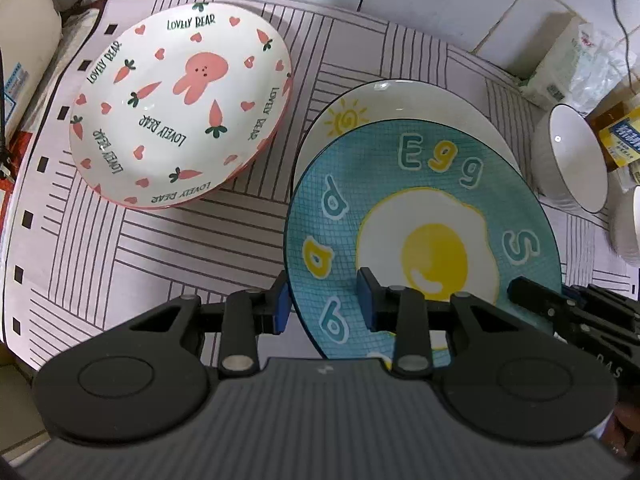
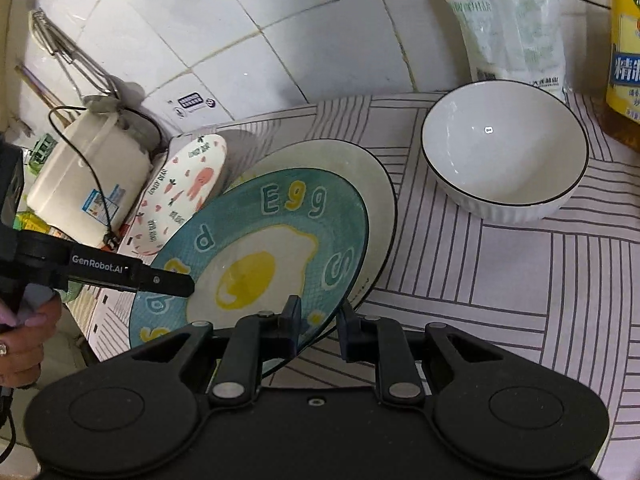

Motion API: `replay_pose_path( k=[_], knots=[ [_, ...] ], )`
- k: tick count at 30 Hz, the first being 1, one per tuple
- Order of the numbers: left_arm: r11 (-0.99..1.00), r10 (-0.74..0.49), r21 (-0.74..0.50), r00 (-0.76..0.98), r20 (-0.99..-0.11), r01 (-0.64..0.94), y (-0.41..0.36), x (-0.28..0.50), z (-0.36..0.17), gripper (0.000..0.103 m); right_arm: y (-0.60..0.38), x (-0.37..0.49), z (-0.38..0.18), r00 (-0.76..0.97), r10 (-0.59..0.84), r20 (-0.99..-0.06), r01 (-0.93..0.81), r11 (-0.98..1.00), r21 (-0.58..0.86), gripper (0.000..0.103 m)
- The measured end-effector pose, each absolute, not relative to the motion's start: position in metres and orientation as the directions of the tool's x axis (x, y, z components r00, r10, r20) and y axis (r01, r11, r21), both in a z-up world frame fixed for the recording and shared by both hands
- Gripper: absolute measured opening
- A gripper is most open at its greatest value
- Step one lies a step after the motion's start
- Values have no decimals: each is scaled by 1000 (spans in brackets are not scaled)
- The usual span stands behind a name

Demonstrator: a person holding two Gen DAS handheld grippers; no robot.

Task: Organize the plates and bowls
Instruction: 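Carry the blue egg plate onto the white sun plate and release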

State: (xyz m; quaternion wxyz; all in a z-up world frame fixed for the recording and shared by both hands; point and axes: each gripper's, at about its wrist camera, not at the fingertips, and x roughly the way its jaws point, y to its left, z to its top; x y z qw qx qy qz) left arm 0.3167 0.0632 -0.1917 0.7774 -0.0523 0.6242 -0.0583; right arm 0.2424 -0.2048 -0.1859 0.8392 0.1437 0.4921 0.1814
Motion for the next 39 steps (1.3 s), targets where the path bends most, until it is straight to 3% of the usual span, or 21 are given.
replay_pose_path(
  k=[9, 13, 25, 39],
  knots=[
    [985, -173, -173, 182, -968, 17, 64, 322, -197, 32, -199, 249, -184, 443, 398, -803, -166, 917, 363, 25],
    [983, -182, -182, 153, -971, 15, 61, 323, -201, 33, -180, 247, -178, 441, 300, -846, -224, 949, 220, 33],
    [988, -152, -148, 175, -973, 36, 55, 322, -205, 32, -163, 244, -179, 505, 174, -845, -270, 962, 36, 46],
    [984, -171, -158, 216, -961, 76, 54, 315, -187, 32, -155, 244, -188, 569, 93, -817, -222, 974, -44, 44]
  ],
)
